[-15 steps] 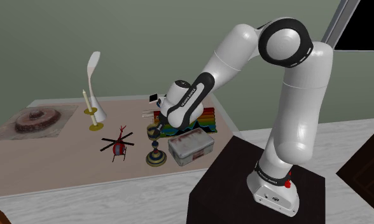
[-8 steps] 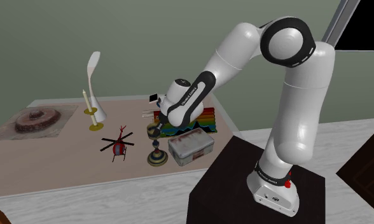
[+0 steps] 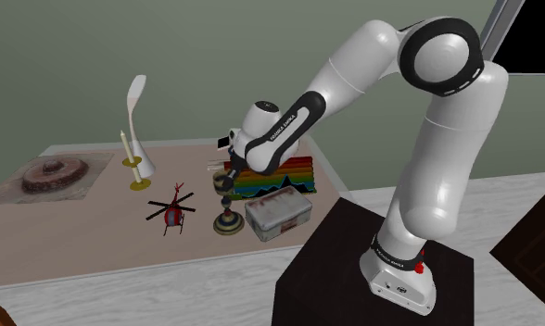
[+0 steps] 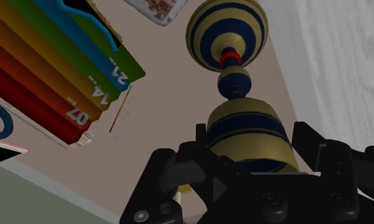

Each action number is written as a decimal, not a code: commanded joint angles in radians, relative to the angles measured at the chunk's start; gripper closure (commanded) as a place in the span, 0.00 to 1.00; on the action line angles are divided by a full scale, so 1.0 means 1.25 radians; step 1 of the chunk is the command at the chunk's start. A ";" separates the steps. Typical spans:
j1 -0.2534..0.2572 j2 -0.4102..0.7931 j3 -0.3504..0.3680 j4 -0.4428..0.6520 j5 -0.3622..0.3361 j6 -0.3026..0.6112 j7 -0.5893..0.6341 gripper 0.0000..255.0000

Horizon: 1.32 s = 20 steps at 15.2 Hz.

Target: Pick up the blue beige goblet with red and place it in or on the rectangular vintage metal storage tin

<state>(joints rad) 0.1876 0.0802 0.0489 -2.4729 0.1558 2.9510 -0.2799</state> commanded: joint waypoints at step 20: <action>-0.004 -0.174 -0.007 0.065 -0.051 -0.238 0.050 1.00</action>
<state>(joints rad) 0.1835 -0.1279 0.0411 -2.3985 0.0932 2.6688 -0.2174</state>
